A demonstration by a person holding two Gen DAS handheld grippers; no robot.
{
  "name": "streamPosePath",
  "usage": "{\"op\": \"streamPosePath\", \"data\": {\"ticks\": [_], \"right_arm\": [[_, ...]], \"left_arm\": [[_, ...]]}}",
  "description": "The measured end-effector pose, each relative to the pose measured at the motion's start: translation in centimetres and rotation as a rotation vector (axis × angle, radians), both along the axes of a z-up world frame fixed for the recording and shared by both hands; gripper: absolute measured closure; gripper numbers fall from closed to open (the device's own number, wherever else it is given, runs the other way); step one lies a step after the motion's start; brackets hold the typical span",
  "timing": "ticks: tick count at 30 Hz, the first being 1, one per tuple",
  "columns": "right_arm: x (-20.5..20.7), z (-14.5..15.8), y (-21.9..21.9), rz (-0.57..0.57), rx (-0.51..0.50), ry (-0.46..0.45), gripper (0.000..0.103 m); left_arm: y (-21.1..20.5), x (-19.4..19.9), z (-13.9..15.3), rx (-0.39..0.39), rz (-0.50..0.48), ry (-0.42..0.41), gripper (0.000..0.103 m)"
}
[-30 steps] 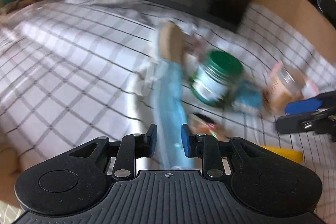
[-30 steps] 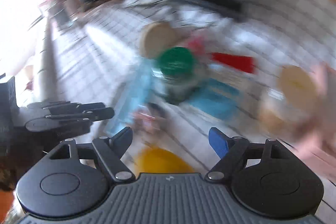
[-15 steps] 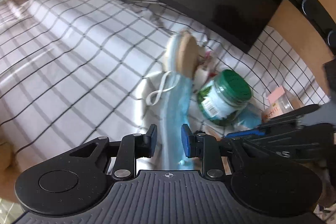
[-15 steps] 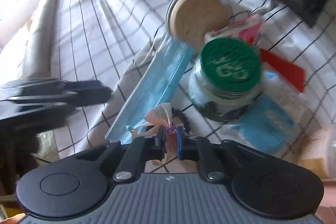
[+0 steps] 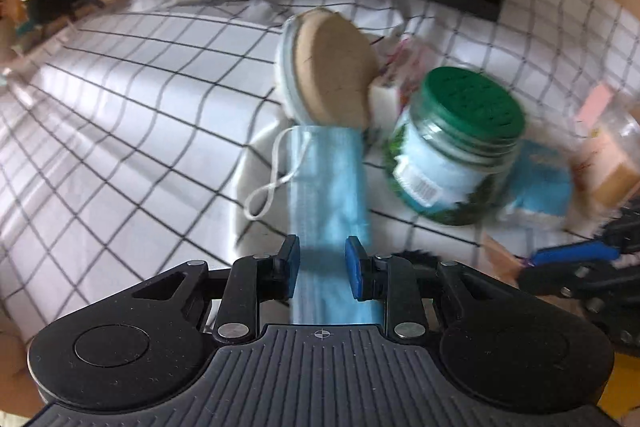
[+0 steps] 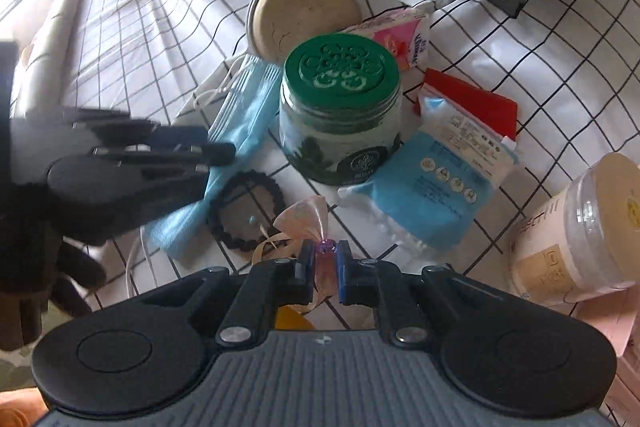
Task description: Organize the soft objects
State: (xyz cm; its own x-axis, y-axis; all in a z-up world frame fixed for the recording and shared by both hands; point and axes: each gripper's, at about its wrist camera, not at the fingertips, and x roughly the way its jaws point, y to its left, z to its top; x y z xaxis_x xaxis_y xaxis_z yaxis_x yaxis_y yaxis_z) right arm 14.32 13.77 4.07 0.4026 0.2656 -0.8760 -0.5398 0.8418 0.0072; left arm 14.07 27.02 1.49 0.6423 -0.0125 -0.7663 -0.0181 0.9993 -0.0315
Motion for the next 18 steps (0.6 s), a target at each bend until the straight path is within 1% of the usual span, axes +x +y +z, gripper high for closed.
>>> {"op": "streamPosePath", "data": {"ticks": [2, 4, 5, 7, 8, 9, 10, 11, 13, 15, 18], "right_arm": [[0.2, -0.5, 0.0, 0.02, 0.009, 0.019, 0.088], [0.5, -0.8, 0.0, 0.03, 0.024, 0.011, 0.08], [0.7, -1.0, -0.1, 0.029, 0.03, 0.008, 0.075], [1.1, -1.5, -0.5, 0.006, 0.051, 0.016, 0.07], [1.3, -1.7, -0.9, -0.009, 0.066, 0.024, 0.066], [1.3, -1.9, -1.3, -0.021, 0.09, 0.023, 0.063], [1.2, -2.0, -1.5, -0.025, 0.109, 0.02, 0.062], [1.1, -2.1, -1.6, -0.027, 0.121, 0.015, 0.061], [0.9, -2.2, -1.6, -0.022, 0.133, 0.006, 0.056], [0.7, -2.3, -1.6, -0.011, 0.14, 0.003, 0.05], [0.7, -2.2, -1.7, -0.01, 0.156, 0.0, 0.049]], "left_arm": [[0.3, 0.1, -0.1, 0.005, 0.016, -0.003, 0.075], [0.7, 0.2, -0.2, -0.03, 0.021, -0.01, 0.075], [1.0, 0.3, -0.3, -0.066, 0.015, -0.016, 0.073], [2.3, 0.4, -0.3, -0.19, 0.028, -0.015, 0.072], [2.9, 0.4, -0.2, -0.251, 0.037, -0.015, 0.072], [3.4, 0.2, -0.1, -0.294, 0.035, -0.026, 0.072], [3.5, 0.2, 0.2, -0.301, 0.029, -0.035, 0.072], [3.4, 0.3, 0.3, -0.287, 0.022, -0.031, 0.072], [2.4, 0.8, 0.2, -0.242, -0.018, 0.006, 0.072], [1.1, 1.3, 0.0, -0.185, -0.055, 0.029, 0.072], [-0.4, 1.4, 0.1, -0.116, -0.103, 0.032, 0.072]]}}
